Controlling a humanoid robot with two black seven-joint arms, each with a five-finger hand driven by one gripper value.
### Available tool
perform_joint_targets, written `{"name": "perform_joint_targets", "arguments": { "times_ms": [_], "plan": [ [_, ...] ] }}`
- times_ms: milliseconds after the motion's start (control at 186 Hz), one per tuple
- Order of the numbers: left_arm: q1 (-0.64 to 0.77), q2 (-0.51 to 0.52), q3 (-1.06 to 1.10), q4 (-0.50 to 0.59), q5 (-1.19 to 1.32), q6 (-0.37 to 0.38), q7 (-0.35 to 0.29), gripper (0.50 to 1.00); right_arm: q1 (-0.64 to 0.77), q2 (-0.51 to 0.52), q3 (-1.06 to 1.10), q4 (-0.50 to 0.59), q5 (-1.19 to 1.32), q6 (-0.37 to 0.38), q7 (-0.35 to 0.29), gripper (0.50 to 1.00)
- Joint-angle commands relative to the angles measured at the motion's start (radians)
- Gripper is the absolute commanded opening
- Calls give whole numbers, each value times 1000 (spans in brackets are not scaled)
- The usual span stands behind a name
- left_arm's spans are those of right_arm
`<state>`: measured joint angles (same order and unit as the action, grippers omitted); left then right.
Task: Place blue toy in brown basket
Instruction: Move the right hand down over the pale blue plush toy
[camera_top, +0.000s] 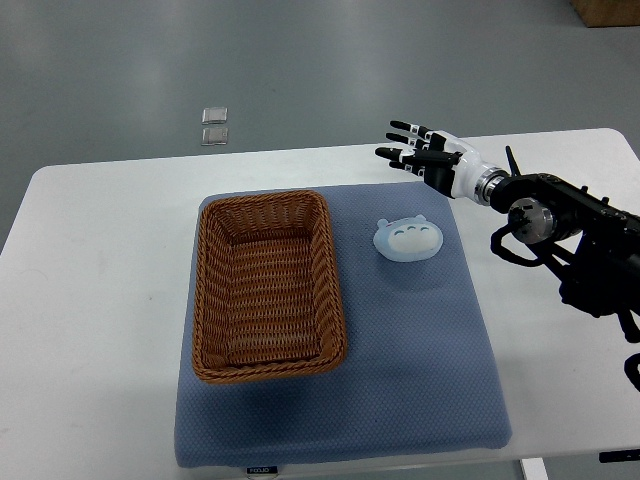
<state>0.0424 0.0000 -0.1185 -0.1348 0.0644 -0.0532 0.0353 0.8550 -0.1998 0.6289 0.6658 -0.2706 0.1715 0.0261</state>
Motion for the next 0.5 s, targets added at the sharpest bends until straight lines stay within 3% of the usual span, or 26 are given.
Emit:
{"name": "perform_joint_targets", "arguments": {
  "times_ms": [0,404,496],
  "plan": [
    [1,0,-4,1,0,1,-2,1000,-4,0,0,0,-27,2,2,919],
    [1,0,-1,4,0,3,-5,1000,-4,-1,0,3,-42,13,2,919],
    [1,0,-1,12,0,3,-3,1000,-1,-9,0,5,-96,52,29,919]
  ]
}}
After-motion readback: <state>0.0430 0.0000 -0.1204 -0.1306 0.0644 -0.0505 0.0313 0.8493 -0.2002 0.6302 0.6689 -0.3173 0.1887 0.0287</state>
